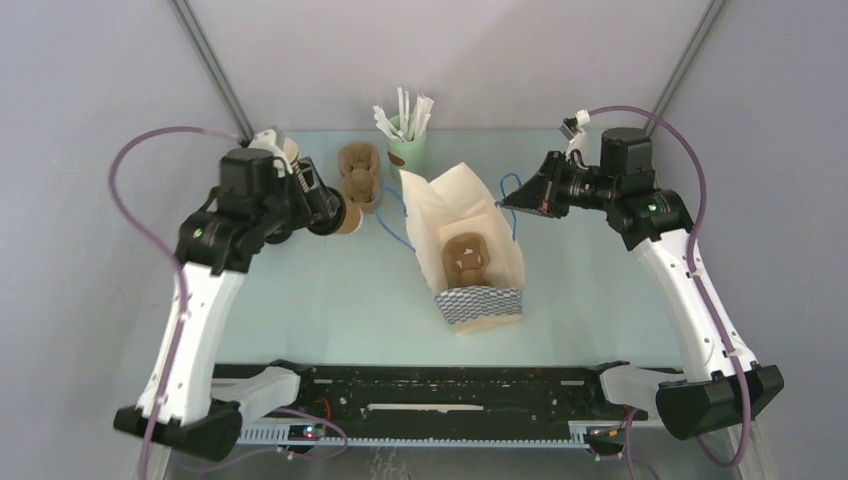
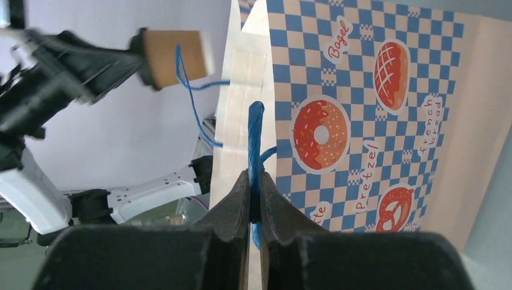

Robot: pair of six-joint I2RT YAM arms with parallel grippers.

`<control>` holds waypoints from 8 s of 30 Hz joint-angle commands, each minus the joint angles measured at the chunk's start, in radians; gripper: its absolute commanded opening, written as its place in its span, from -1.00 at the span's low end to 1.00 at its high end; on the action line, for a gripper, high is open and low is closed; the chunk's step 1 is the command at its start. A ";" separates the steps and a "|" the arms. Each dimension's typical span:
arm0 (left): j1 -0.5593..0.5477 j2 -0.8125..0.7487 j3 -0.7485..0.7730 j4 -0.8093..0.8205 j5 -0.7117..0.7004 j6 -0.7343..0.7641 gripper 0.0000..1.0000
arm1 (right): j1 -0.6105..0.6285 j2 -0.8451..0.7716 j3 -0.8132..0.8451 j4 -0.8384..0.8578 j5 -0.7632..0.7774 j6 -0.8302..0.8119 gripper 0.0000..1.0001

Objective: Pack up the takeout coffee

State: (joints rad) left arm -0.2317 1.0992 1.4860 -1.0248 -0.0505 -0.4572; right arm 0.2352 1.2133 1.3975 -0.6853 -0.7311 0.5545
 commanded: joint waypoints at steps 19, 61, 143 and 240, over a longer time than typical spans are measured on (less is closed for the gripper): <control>-0.522 0.011 0.413 0.022 0.227 0.134 -0.16 | 0.201 0.005 -0.003 0.327 0.155 0.126 -0.86; -0.807 0.038 -0.250 0.554 -0.247 0.041 -0.30 | 0.173 0.084 -0.087 0.743 -0.024 0.340 -0.93; -0.766 0.289 -0.172 0.351 -0.637 -0.568 -0.67 | 0.588 0.011 -0.152 0.843 0.776 -0.047 -1.00; -0.735 0.249 -0.395 0.480 -0.551 -0.638 -0.94 | 0.436 -0.032 -0.062 0.317 0.693 -0.093 -0.47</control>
State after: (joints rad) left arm -0.9718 1.3746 1.1095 -0.5468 -0.5945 -1.1168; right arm 0.6285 1.1698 1.2297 -0.1558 -0.1726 0.6510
